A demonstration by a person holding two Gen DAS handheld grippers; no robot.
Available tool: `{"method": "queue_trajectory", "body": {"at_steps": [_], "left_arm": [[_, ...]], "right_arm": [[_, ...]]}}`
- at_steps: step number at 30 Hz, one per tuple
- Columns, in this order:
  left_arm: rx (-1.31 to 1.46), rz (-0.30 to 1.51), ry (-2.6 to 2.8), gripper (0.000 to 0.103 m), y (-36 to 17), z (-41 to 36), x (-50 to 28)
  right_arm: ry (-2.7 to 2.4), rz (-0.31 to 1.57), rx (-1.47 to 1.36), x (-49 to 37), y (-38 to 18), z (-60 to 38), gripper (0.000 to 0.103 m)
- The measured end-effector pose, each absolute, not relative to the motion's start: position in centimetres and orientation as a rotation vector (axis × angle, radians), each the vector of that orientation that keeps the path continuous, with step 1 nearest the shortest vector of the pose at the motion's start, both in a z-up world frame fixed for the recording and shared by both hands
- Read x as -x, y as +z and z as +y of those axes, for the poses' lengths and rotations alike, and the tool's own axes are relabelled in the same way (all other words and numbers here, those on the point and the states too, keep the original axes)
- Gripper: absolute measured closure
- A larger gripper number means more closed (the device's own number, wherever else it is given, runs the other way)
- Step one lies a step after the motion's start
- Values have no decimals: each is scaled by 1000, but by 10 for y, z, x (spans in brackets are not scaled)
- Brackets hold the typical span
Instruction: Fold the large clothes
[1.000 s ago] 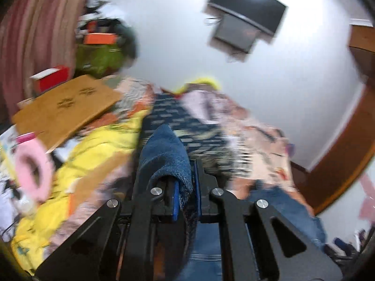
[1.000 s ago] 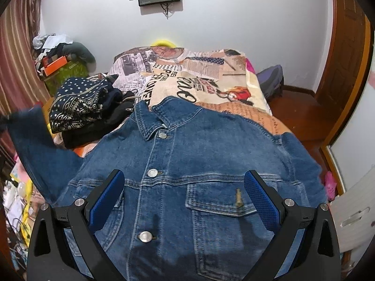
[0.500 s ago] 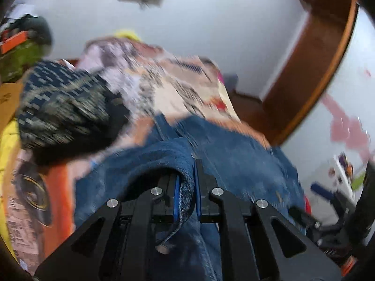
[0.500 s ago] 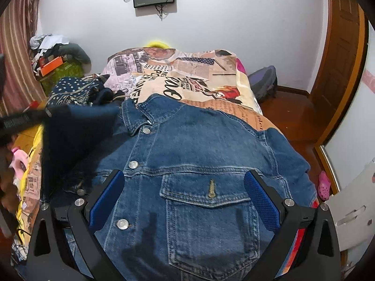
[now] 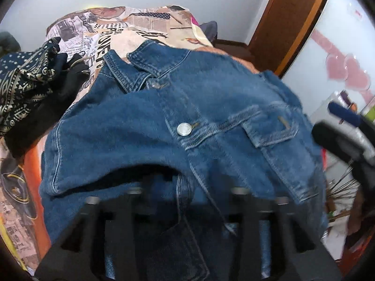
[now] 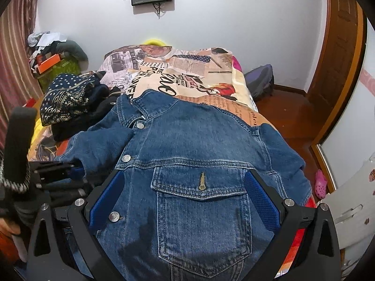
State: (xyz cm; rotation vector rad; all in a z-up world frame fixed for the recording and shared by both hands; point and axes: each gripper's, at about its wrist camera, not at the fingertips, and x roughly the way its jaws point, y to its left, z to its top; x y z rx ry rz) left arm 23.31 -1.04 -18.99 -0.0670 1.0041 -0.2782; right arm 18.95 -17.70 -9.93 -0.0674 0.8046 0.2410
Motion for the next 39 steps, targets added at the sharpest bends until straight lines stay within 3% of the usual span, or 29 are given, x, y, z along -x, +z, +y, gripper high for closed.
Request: {"method": "queue_trajectory", "body": {"at_steps": [7,10,13,23,28,39], "left_arm": [[-26,992,-238,48,-179,-7,-209],[-5,959,-229,42,-162,7,-202],[39,902,-196,36,-140,28,-195],[106,771,42,32,-97,118,-188],[108,763,155,32,-101,161,-178],[200,833,231,32,-140,212,-154]], "right_arm": [[252,794,62,-188,-96,-176,2],[257,781,64,-188,-93,-175,2],[265,768,65,-192,-90,-171,2],[400,708,160,-206,-73,-124,2],[527,708,233,-215,-79,-78,2],[748,901,491,-225,-146,32,4]]}}
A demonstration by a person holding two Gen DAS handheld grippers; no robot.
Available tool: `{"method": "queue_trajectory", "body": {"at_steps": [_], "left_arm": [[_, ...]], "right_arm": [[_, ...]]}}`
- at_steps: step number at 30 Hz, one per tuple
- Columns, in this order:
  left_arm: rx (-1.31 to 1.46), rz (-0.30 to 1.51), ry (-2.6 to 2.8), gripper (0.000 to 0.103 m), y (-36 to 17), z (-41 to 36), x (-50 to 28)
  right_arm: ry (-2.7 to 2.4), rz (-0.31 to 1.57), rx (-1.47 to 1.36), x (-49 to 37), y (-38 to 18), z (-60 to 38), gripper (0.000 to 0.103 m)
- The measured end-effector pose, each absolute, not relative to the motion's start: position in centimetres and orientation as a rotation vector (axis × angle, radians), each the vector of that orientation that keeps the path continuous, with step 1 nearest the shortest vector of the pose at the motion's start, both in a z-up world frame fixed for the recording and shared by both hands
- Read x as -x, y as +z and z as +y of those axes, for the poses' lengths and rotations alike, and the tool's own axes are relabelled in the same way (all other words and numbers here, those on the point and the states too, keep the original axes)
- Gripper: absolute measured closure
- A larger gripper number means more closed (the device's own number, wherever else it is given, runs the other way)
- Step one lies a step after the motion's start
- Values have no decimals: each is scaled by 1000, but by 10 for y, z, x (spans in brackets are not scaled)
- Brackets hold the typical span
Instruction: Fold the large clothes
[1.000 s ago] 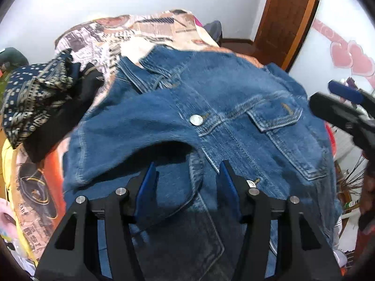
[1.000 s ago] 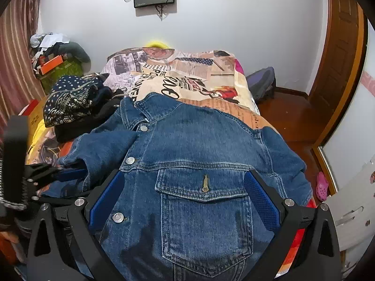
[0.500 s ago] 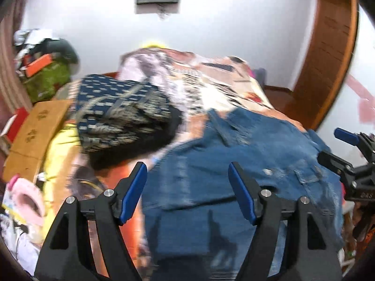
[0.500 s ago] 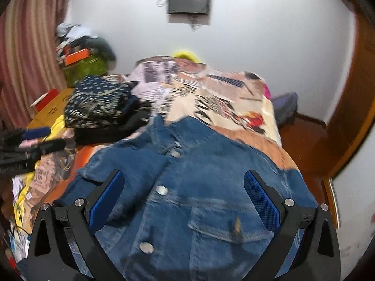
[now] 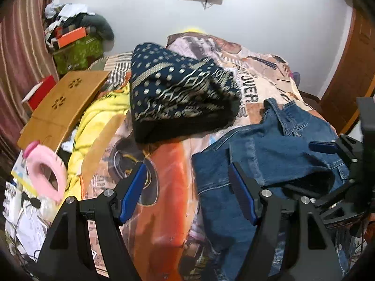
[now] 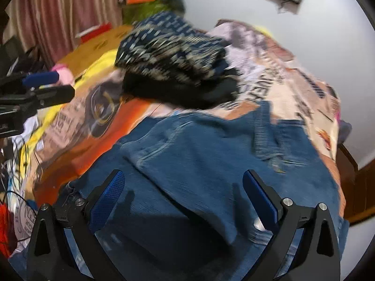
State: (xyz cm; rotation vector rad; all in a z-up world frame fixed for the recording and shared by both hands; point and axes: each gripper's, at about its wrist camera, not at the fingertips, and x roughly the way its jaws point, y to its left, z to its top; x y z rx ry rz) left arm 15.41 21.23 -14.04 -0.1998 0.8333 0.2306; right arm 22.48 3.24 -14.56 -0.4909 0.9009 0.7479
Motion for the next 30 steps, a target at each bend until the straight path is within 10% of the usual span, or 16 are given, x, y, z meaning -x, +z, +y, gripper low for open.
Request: {"method": "queue_trajectory", "body": {"at_steps": [9,17,30], "left_arm": [[238,852,238,32,-153,224,-148],[232,854,234,32,-156,221,-147],[167,849,196,32,-145,190,-161]], "right_arm": [[761,954,687,-221,-190,72,34],[834,936,677,-218,-184,69,87],[706,706,377,-232,-75,-18,91]]}}
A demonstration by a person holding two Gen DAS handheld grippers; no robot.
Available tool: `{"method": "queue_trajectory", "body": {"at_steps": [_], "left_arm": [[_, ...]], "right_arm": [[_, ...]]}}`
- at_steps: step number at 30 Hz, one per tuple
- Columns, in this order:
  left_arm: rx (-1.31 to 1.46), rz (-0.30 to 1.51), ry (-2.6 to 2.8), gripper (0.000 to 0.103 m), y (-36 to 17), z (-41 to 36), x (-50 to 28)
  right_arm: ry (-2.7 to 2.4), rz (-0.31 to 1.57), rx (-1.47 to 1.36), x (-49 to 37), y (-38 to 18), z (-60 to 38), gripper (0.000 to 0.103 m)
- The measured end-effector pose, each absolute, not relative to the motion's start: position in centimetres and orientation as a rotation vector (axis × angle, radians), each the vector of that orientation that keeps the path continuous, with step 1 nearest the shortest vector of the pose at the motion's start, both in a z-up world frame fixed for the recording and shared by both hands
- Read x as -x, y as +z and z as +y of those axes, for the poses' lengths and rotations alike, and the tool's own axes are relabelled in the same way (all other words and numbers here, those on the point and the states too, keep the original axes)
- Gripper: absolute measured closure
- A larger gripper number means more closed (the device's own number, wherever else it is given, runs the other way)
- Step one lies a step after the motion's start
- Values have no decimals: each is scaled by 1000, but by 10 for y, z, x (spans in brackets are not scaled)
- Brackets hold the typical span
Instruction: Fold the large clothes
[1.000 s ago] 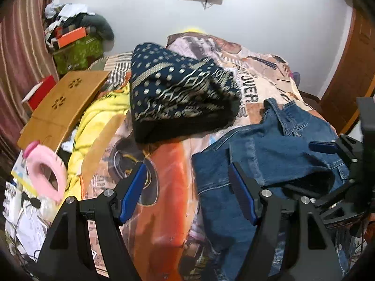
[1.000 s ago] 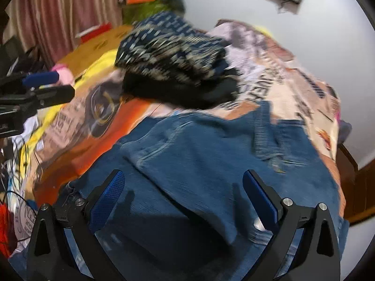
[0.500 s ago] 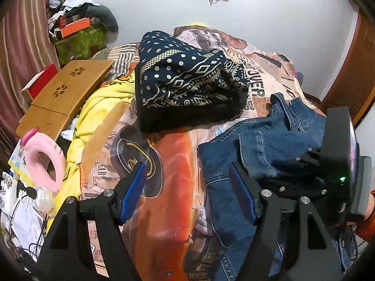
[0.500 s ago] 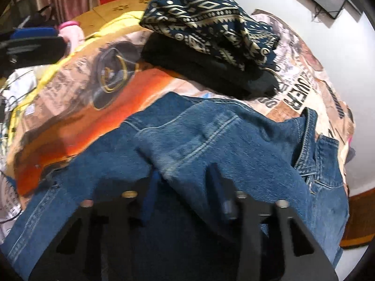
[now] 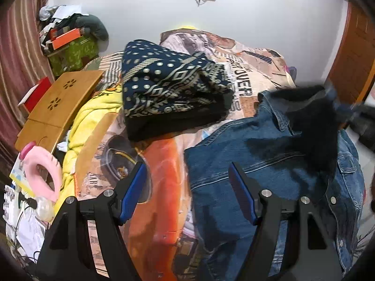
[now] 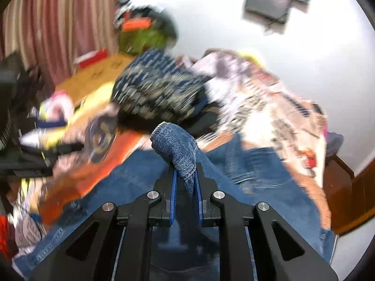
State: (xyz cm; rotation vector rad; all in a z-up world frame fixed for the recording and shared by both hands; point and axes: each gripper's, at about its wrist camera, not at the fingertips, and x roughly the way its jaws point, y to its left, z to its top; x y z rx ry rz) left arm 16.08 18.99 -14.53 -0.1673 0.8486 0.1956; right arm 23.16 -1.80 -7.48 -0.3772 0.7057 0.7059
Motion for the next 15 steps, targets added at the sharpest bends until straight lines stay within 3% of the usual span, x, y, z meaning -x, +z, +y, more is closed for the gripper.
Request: {"method": "queue_trajectory", "body": {"at_steps": [8,15], "left_arm": [[128,885,104,32,-146,146,-188],[103,929,1,32,-155,100,-212]], "right_arm": [[560,595,162,-246,-16,-114,91],[480,636,59,-244,-36,-168,91]]}}
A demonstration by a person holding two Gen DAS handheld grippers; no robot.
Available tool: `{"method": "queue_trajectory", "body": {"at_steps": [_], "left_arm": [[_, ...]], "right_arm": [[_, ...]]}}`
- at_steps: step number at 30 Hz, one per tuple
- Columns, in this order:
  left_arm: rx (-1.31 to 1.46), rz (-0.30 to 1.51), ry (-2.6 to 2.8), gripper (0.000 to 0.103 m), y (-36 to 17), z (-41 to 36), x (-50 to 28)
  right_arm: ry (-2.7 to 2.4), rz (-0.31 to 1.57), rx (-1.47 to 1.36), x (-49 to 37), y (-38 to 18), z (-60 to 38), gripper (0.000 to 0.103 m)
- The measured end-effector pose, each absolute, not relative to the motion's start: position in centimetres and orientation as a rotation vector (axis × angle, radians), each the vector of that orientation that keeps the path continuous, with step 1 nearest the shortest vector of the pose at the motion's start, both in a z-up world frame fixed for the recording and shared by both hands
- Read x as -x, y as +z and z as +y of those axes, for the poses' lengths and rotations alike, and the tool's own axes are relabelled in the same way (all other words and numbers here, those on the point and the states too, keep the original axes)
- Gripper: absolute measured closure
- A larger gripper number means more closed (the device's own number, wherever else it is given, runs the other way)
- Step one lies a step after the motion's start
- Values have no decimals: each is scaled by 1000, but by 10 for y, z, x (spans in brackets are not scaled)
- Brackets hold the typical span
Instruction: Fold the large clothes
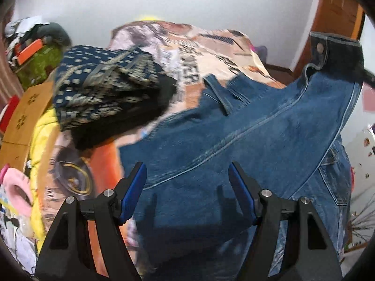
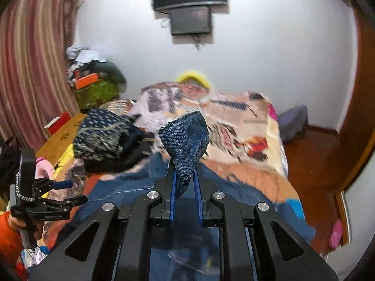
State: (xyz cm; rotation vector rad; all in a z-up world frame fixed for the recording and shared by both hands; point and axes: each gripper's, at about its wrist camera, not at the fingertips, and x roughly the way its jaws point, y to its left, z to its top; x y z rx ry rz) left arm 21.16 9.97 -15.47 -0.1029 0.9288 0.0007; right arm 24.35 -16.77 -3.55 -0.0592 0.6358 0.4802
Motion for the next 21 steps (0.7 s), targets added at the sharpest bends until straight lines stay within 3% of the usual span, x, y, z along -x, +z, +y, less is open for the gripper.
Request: {"method": "queue_trajectory", "body": {"at_steps": [13,21], "left_arm": [[6,1027,-79,32,-190,44,-222],[-35,1039,-81,32,-200,34,-217]], "right_arm": [[327,888,-190,-237,-131,-242,91],[248,901,-162,-228,-140,-256,79]]}}
